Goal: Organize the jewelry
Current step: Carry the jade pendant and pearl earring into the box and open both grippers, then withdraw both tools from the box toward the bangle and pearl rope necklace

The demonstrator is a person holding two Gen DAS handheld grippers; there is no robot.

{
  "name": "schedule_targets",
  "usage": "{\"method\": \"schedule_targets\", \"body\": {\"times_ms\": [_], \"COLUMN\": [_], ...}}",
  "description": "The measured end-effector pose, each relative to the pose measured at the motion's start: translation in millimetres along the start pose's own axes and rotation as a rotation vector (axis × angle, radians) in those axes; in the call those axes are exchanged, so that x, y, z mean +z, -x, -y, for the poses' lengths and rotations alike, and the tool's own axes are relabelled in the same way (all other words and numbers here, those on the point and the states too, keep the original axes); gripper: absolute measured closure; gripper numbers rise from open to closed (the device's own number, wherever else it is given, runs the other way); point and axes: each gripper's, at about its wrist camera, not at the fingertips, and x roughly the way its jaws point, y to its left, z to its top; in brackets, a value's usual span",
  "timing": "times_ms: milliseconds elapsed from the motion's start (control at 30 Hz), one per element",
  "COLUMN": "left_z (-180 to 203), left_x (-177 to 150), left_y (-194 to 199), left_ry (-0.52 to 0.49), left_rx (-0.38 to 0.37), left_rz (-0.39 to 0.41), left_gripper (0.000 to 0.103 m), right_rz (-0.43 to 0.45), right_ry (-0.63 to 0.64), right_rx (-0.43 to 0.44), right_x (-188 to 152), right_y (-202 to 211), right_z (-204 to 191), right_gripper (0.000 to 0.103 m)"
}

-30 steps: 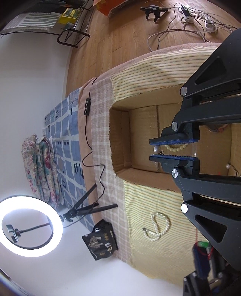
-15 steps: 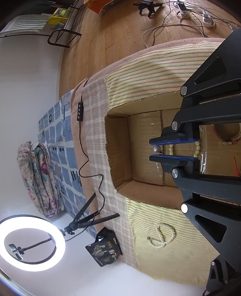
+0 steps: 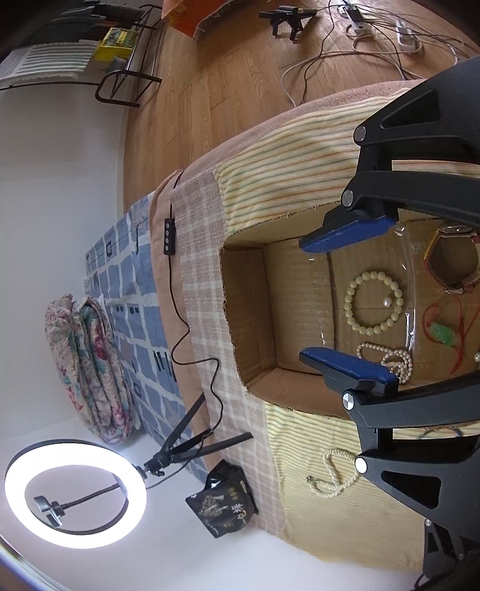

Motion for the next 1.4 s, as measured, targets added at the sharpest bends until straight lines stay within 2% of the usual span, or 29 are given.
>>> {"method": "schedule_targets", "body": {"times_ms": [33,100,133,400,600,867,967,1100,1267,1400], "left_z": [0,-1,-1,-6,-19,-53,-71,-103,-140,-168], "left_x": [0,-1,-1,-5,-7,-13,-17,-21,-24,-25], "left_y": [1,4,5,22,40,71,81,95,106,110], "left_ry": [-0.001,-0.002,-0.001,-0.008,0.007,0.033,0.057,0.112,0.193,0.263], "left_rx": [0.004,0.006,0.007,0.014,0.020,0.051,0.075,0.116,0.151,0.159], "left_rz": [0.000,0.000,0.000,0.011,0.027,0.048,0.058,0.068,0.074,0.067], "left_gripper": [0.071,0.071,0.071,0.071,0.071,0.071,0.071,0.071,0.071,0.071], "right_rz": [0.003,0.016,0.024,0.014,0.033,0.097,0.097,0.077,-0.047,-0.068], "right_ry": [-0.002,-0.008,-0.009,-0.007,-0.027,-0.013,-0.002,0.009,0.127,0.226], "right_rx": [-0.008,-0.030,-0.043,-0.085,-0.161,-0.208,-0.210,-0.168,-0.121,0.000], "right_x": [0,1,1,-1,-6,-22,-27,-35,-49,-76], "right_y": [1,5,8,22,39,65,69,74,72,79], "right_z": [0,1,1,-3,-7,-24,-32,-46,-84,-122], "right_gripper": [0.044,0.030,0.029,0.026,0.026,0.025,0.025,0.025,0.025,0.025]}}
